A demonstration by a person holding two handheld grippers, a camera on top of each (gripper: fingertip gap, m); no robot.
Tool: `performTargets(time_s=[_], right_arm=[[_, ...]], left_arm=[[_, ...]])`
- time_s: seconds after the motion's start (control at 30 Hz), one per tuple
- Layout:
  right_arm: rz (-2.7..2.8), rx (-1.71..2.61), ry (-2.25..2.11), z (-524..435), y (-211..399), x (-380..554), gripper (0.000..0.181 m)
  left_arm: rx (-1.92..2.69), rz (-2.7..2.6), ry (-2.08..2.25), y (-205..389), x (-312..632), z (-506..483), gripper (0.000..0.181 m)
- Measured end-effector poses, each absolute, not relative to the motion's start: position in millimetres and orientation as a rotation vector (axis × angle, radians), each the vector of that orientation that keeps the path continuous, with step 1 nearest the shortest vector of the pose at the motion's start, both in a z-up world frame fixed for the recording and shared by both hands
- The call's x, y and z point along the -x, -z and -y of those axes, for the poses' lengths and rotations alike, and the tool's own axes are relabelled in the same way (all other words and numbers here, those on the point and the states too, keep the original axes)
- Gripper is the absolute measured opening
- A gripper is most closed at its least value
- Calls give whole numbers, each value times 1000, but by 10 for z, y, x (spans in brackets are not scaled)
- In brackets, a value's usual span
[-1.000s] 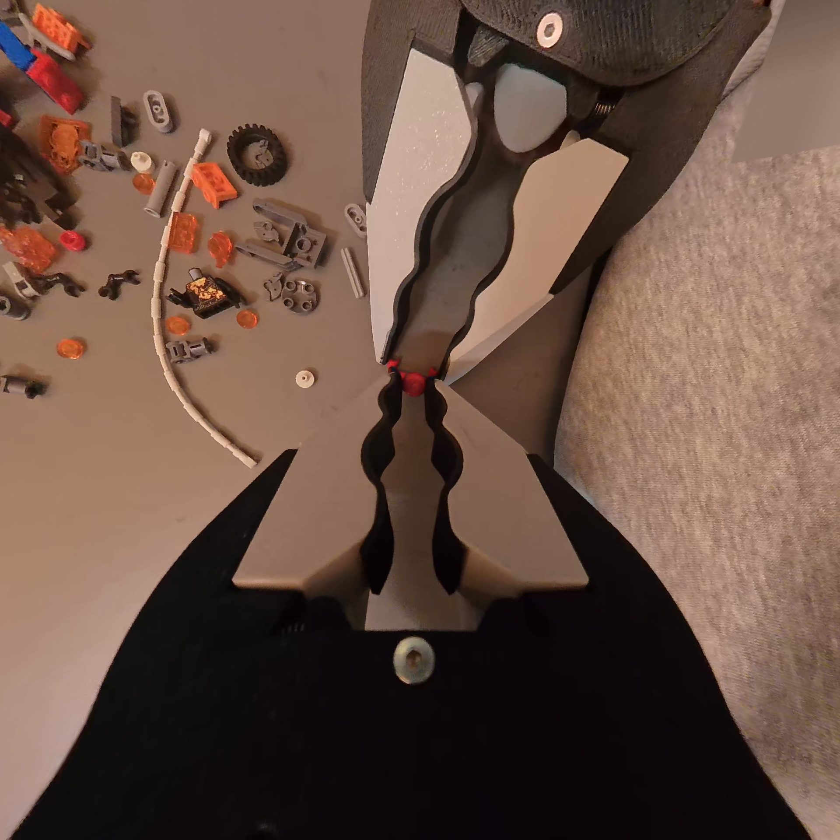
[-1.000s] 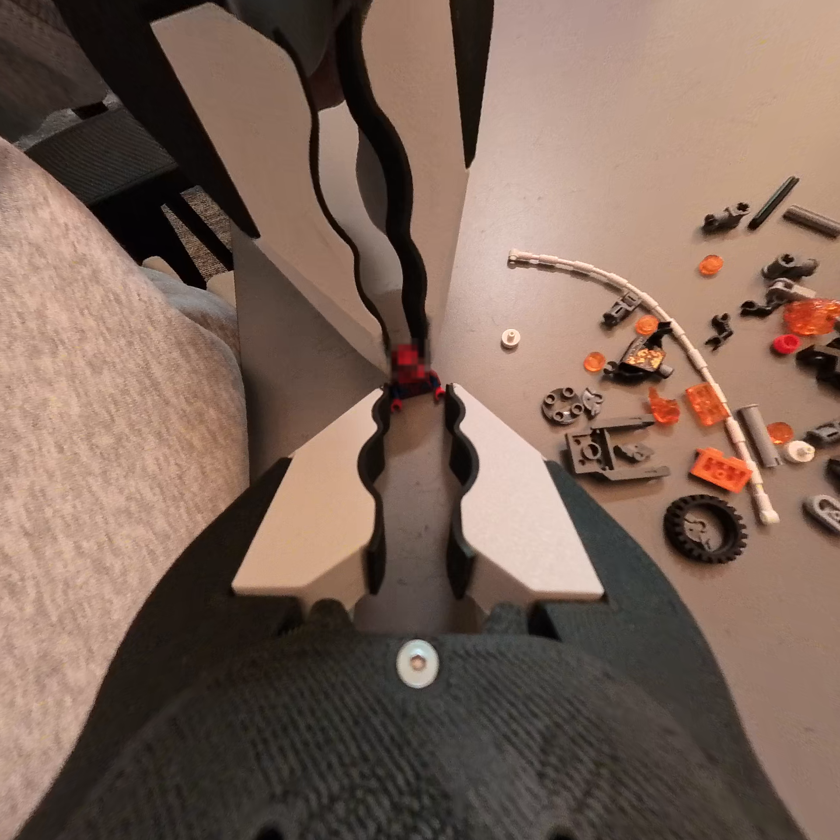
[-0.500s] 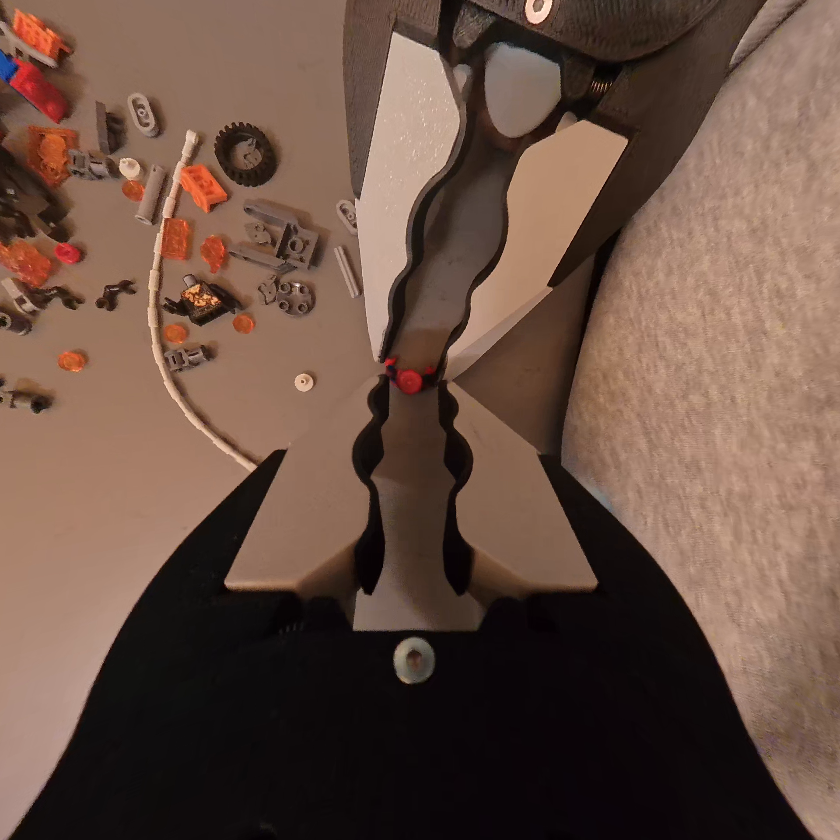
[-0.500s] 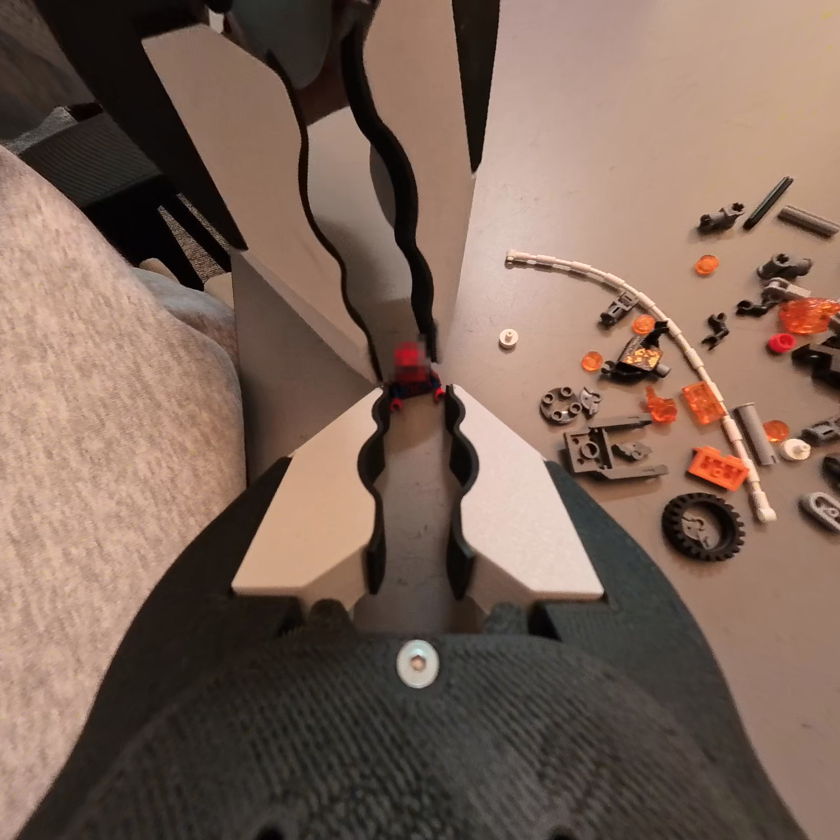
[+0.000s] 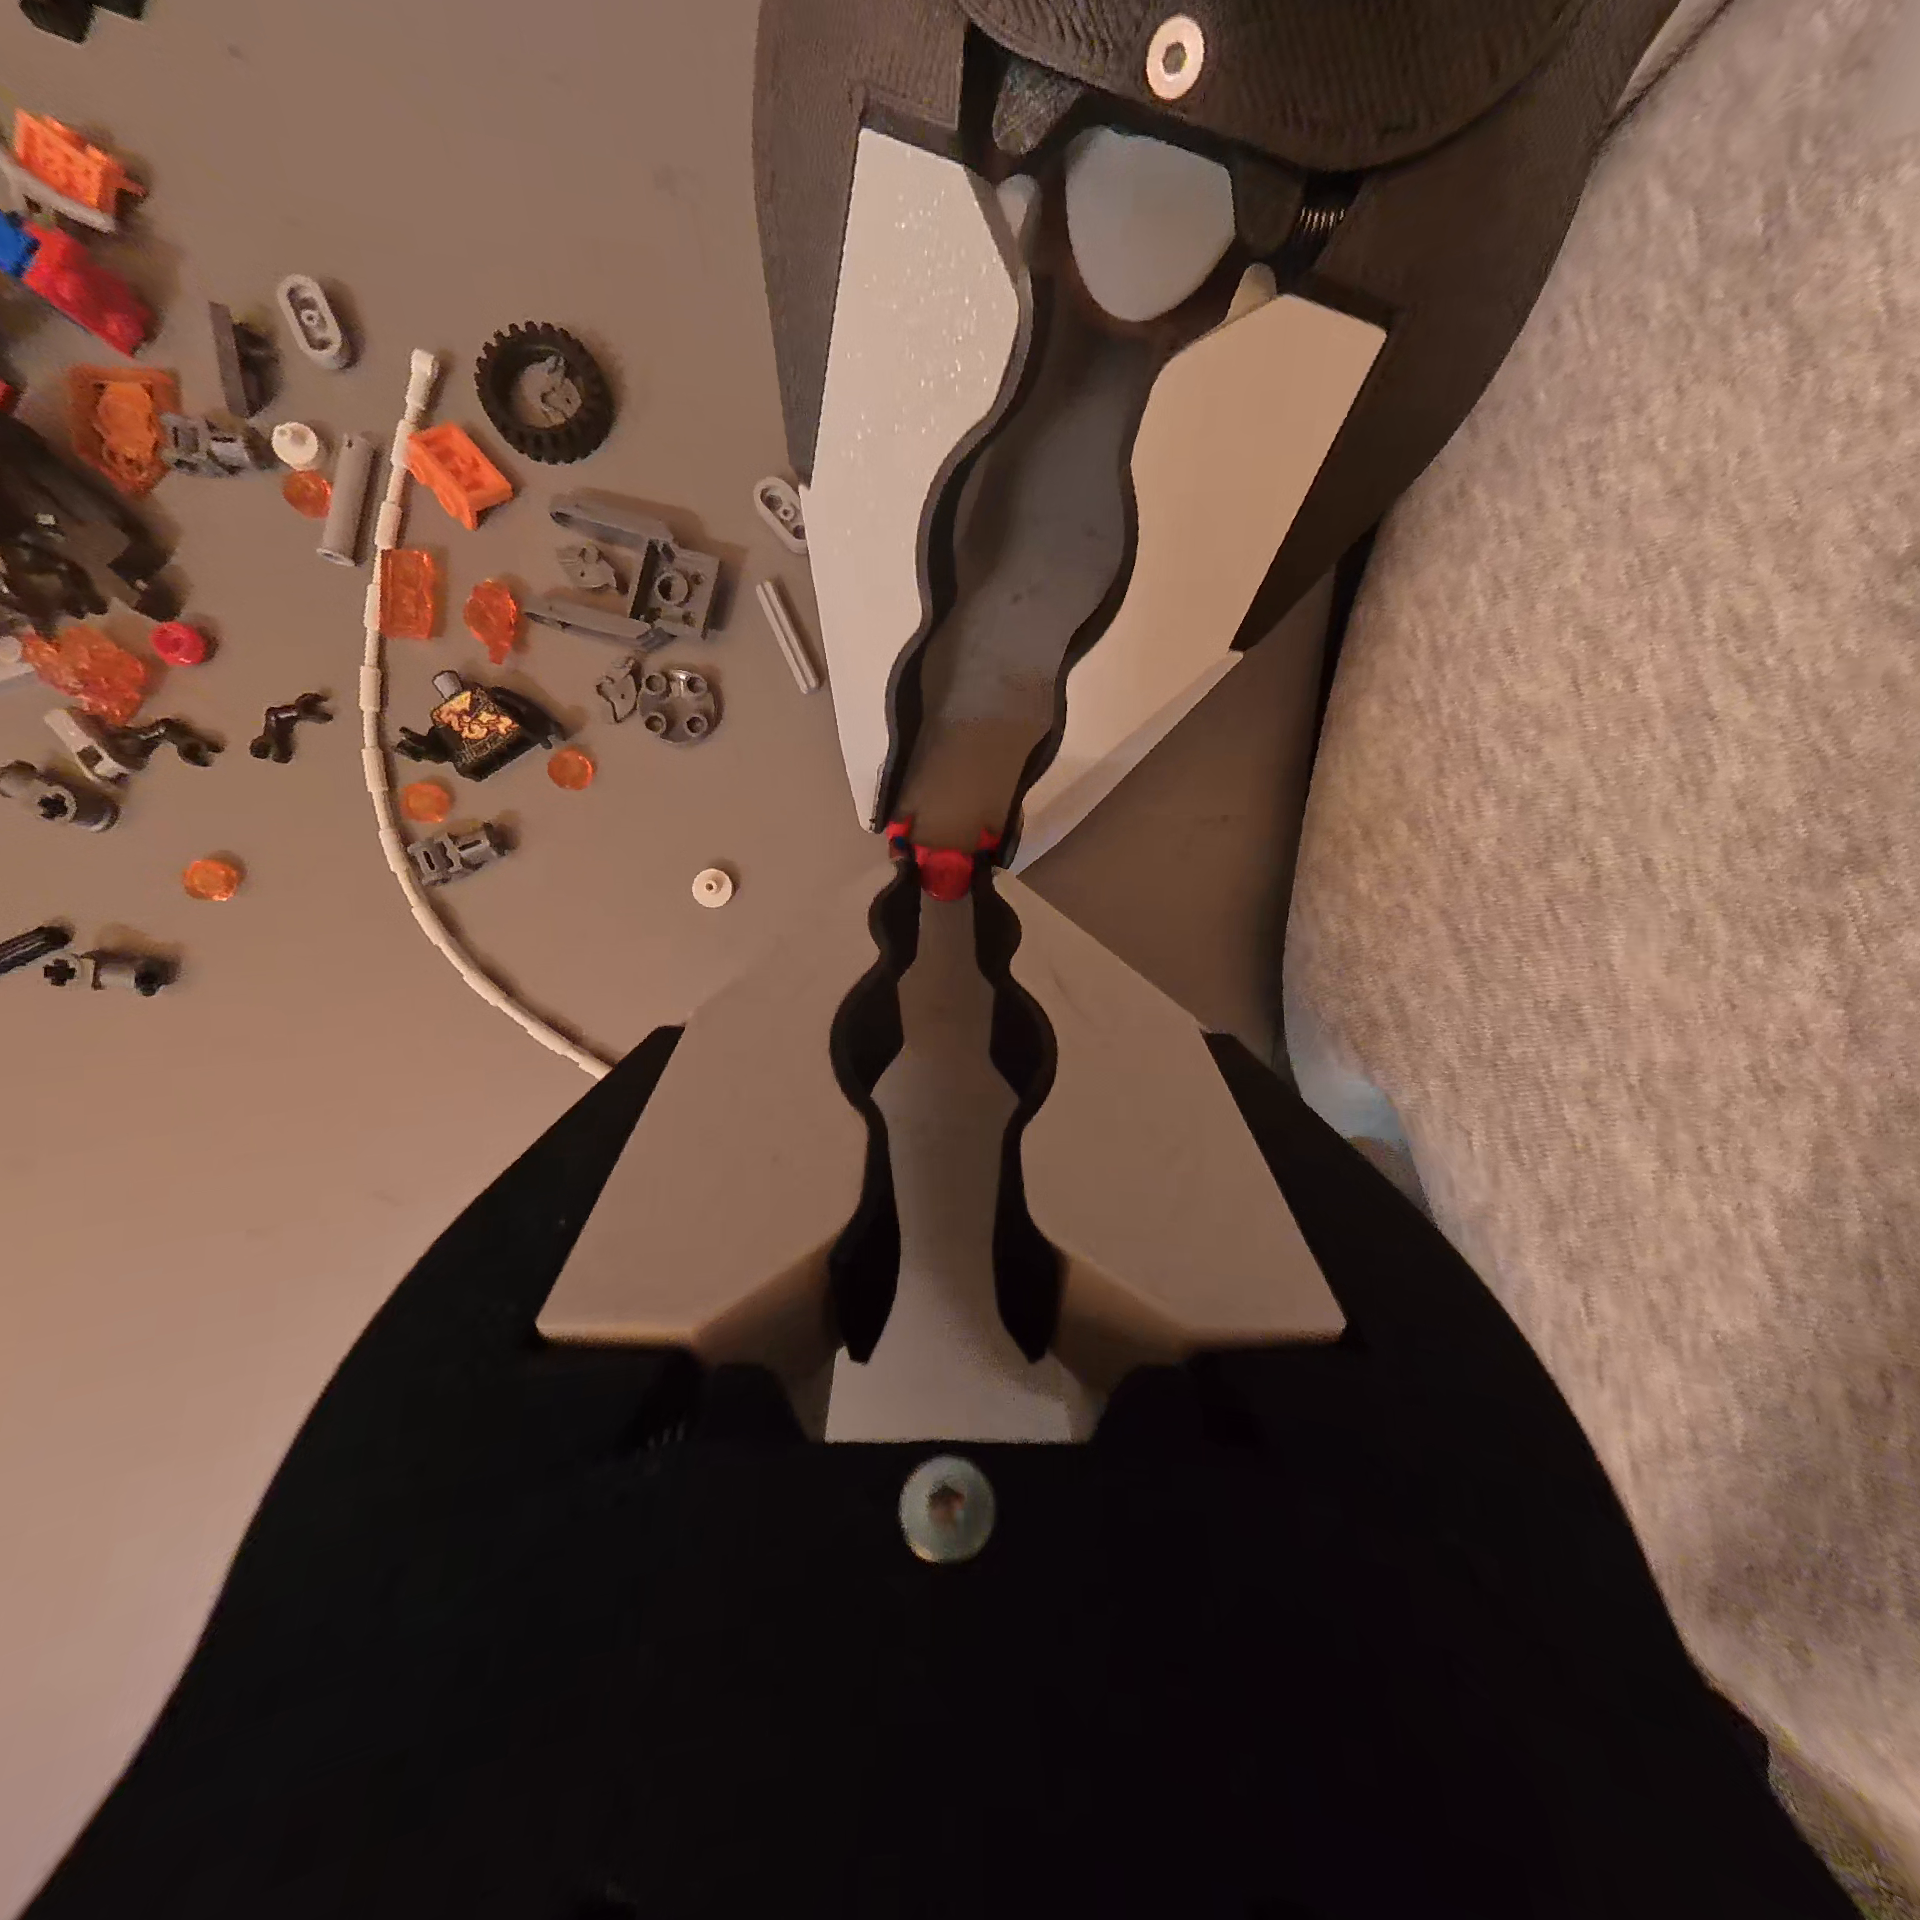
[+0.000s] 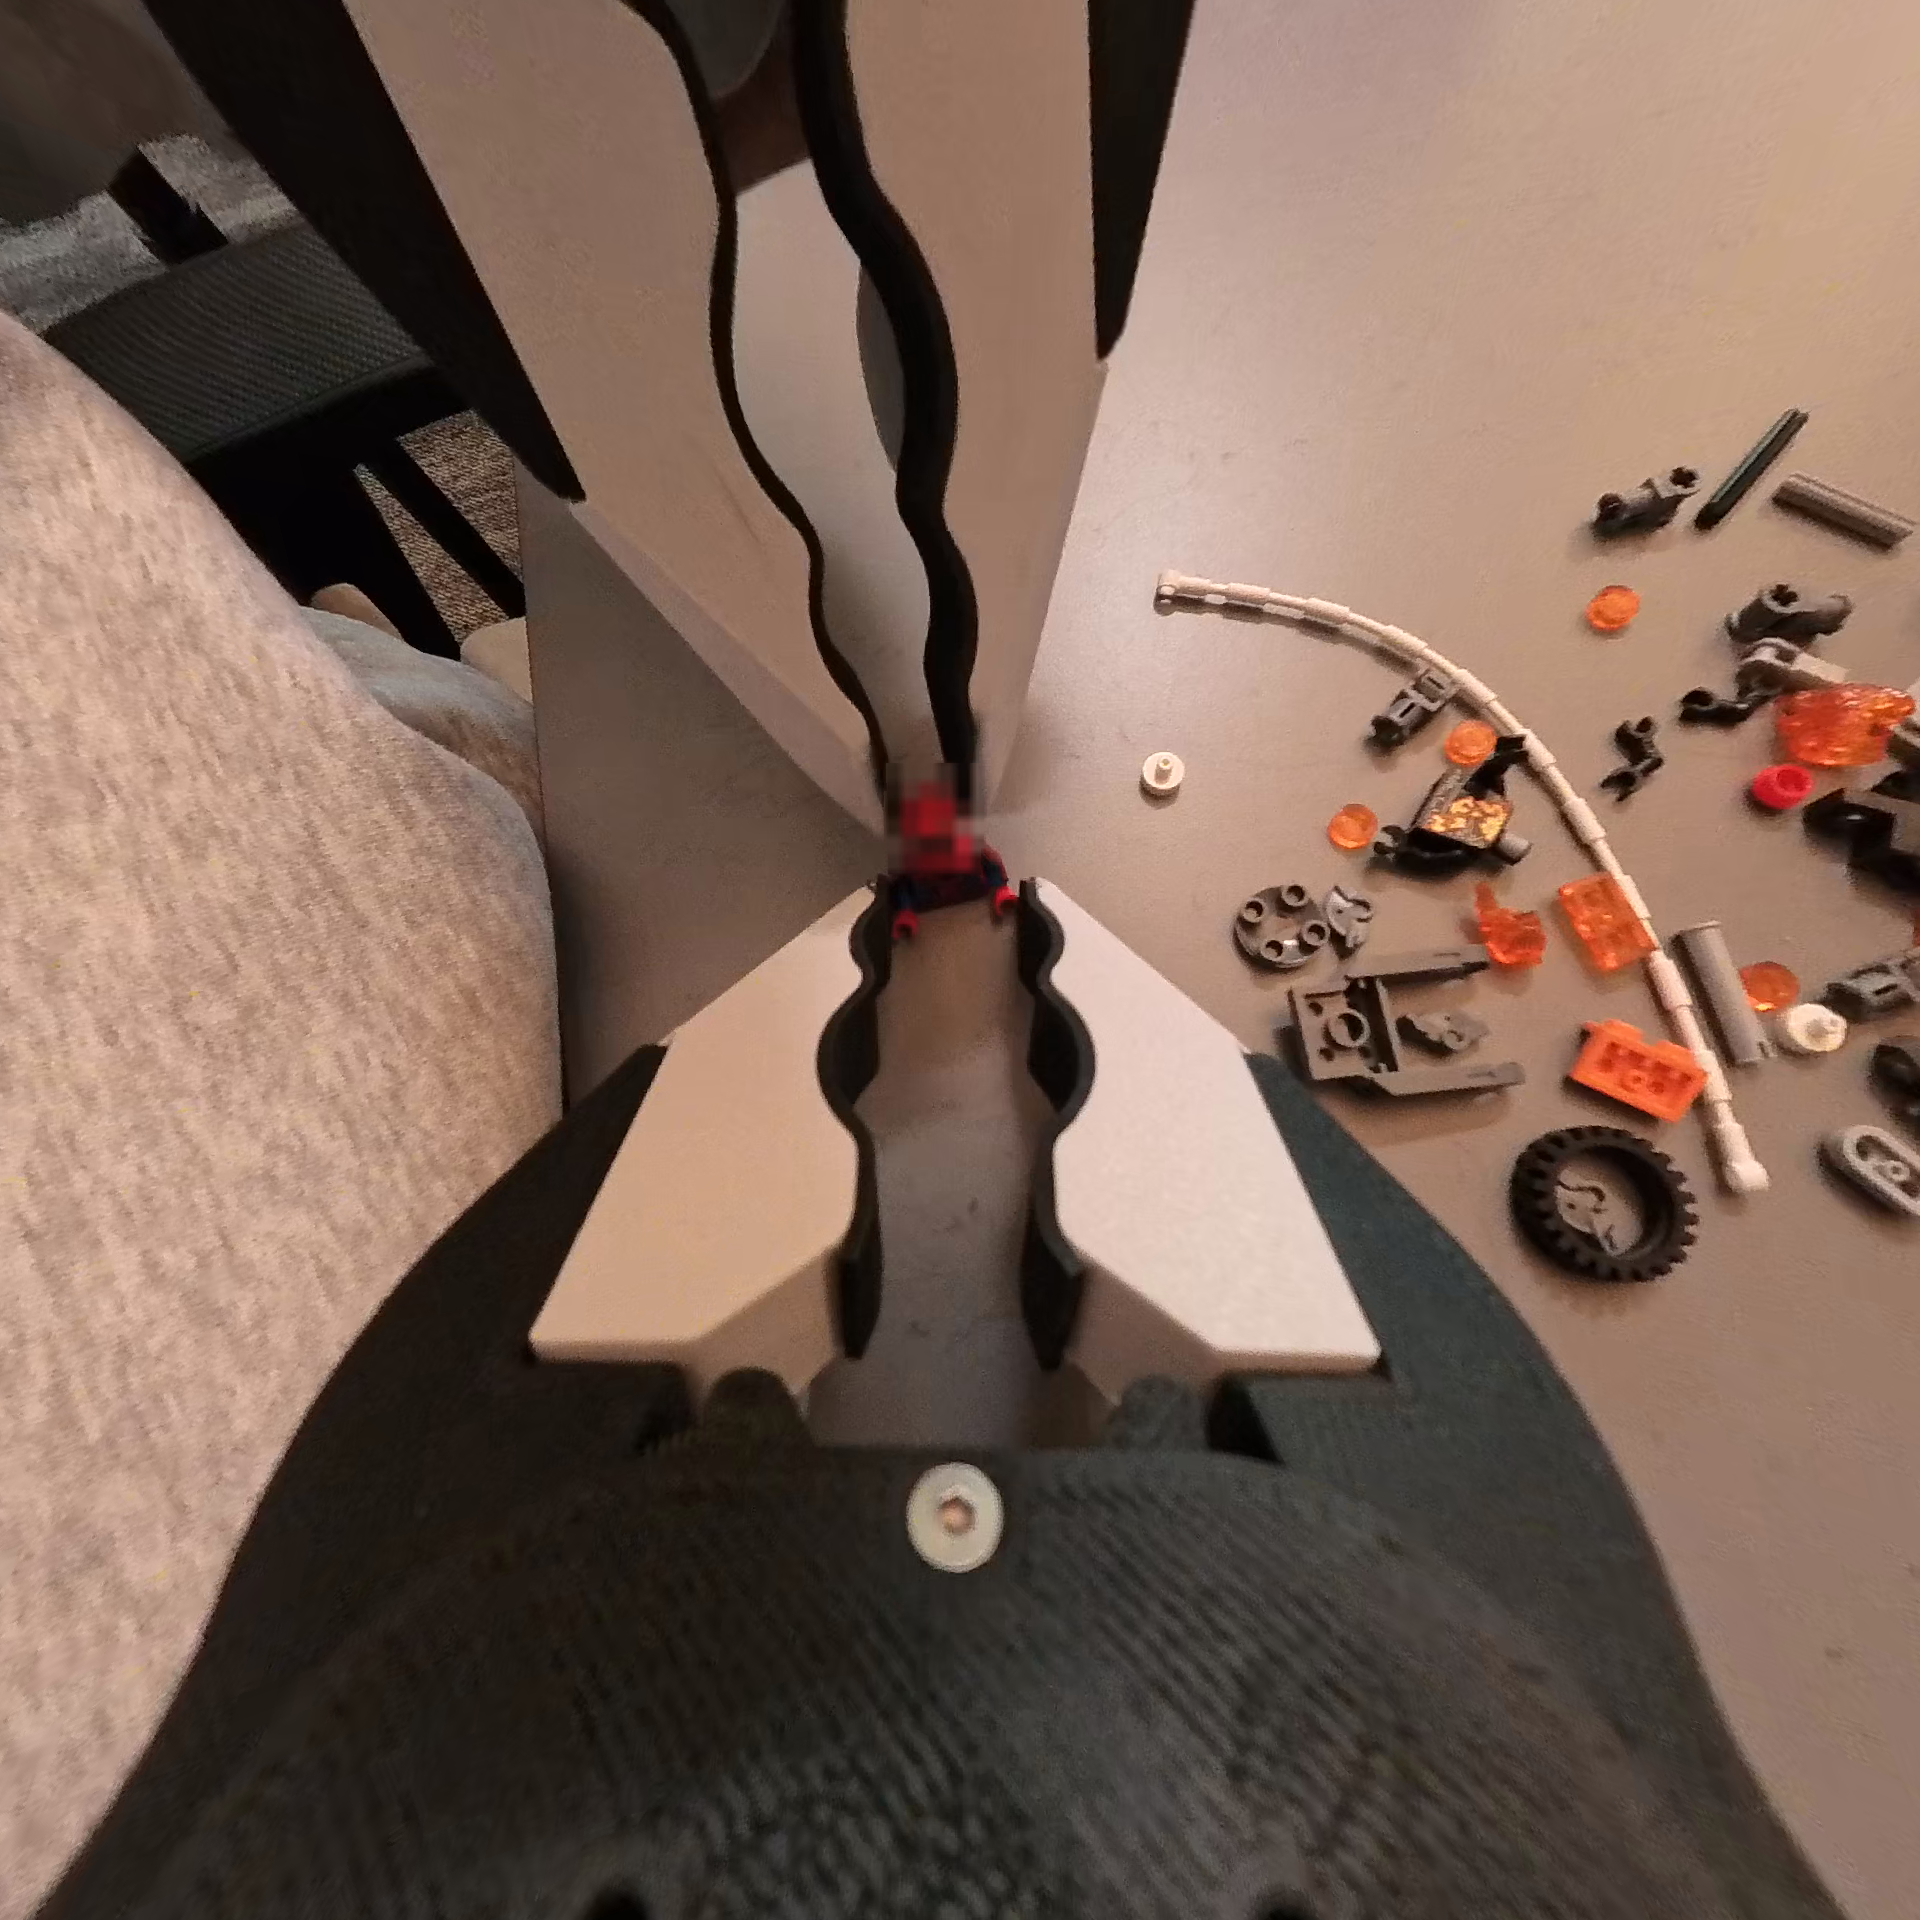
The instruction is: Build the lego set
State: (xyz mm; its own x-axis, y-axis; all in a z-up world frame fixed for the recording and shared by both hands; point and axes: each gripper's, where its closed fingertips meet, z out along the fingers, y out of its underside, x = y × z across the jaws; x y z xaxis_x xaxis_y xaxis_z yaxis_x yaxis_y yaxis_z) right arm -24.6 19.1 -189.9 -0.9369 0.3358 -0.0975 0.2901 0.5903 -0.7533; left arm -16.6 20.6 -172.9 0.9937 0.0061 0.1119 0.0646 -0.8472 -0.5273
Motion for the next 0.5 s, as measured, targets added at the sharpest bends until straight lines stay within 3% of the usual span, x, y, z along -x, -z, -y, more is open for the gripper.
performTargets(time_s=[0.5], right_arm=[[2755,545,-1290,-192,1900,244,23]], left_arm=[[2654,-145,123,1749,168,-197,9]])
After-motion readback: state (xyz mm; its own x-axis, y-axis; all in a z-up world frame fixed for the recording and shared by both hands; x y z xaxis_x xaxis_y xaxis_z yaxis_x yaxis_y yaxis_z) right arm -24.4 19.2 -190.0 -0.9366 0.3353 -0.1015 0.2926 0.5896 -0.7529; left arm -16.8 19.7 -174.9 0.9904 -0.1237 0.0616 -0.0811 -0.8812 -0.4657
